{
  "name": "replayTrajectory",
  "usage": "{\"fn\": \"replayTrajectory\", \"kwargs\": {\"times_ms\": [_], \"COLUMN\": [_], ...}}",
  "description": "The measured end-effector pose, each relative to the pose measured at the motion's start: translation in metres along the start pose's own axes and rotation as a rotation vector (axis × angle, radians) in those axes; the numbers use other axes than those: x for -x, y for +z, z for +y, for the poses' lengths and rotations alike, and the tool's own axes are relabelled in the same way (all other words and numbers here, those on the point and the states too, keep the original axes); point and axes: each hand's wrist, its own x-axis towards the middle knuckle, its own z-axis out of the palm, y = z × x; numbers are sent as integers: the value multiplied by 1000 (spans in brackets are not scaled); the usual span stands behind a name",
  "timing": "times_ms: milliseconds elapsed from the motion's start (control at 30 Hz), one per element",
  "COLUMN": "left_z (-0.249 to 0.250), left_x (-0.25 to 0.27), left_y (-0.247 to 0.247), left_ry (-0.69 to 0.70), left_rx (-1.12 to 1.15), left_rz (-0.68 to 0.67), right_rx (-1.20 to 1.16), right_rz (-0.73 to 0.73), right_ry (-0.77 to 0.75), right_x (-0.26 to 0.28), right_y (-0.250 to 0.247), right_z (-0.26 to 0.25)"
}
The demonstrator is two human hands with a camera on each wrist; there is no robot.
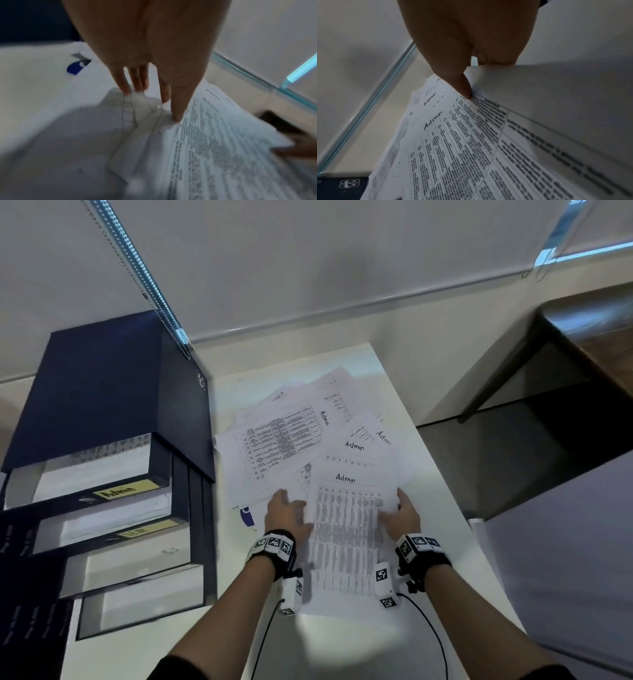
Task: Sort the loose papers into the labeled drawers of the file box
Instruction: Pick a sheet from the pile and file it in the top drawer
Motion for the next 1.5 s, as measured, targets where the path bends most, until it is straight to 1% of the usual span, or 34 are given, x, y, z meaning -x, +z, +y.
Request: {"fn": "replayTrajectory", "kwargs": {"times_ms": [33, 67, 167, 267, 300, 333, 433, 500, 567, 633, 667, 733, 800, 833, 867, 900, 1000, 1033, 1100, 1167, 1233, 1267, 1300, 1367, 1400, 1433, 1500], "left_z": [-3, -5, -4, 12, 15, 16, 10, 2, -1, -2, 1, 3, 2, -1, -3, -6, -11, -12, -11, -2, 7, 9, 11, 12, 10, 6, -2], "left_x": [-3, -7, -13, -9, -8, -10, -15, -18, -16, -13, -10, -6, -3, -2, 1, 2, 6, 6, 6, 13, 18, 20, 22, 27, 29, 29, 33], "left_y": [-2, -3, -8, -17, -20, -24, -34, -29, -23, -15, -15, -13, -10, -10, -13, -16, -30, -35, -48, -69, -94, -105, -114, -127, -131, -130, -126], "left_ry": [55, 83, 82, 110, 126, 107, 16, -45, -48, -56, -91, -146, -148, -142, -124, -97, -38, -1, 9, 6, 26, 45, 88, 165, 173, 144, 97], "left_rx": [-74, -110, -178, -226, -206, -168, -54, 9, 49, 124, 181, 277, 351, 393, 419, 438, 496, 494, 592, 742, 806, 821, 857, 942, 950, 907, 770], "left_rz": [46, 42, -57, -78, -65, -59, 11, 0, -51, -73, -80, -51, -28, -5, -10, -38, -219, -234, -154, 11, 190, 255, 282, 264, 248, 233, 206], "right_rx": [12, 22, 56, 23, 16, 12, 1, 85, 248, 367, 413, 467, 446, 418, 393, 368, 235, 200, 163, 104, 10, -46, -109, -254, -319, -362, -320], "right_rz": [-3, -11, -50, -30, 1, 35, 64, 29, -24, -96, -137, -192, -178, -153, -120, -86, -24, -16, -7, 11, 40, 55, 61, 49, 29, -5, -55], "right_ry": [-23, -35, -21, 28, 41, 53, 71, 66, 42, 25, 14, -10, -47, -70, -100, -132, -265, -332, -499, -634, -696, -711, -715, -696, -660, -605, -437], "right_x": [2, 2, -2, -5, -5, -5, -2, 0, 0, -2, -1, -1, -1, -1, -2, -3, -5, -5, 0, 4, 11, 17, 24, 38, 41, 41, 36], "right_y": [1, 3, 6, 4, 2, 0, -5, -10, -13, -13, -12, -11, -13, -15, -17, -18, -18, -17, -17, -18, -20, -22, -24, -24, -22, -17, -4], "right_z": [-4, -6, -8, -5, -5, -5, -3, -2, -1, 1, 0, 0, -2, -3, -5, -6, -10, -15, -29, -47, -69, -80, -91, -107, -108, -103, -86]}}
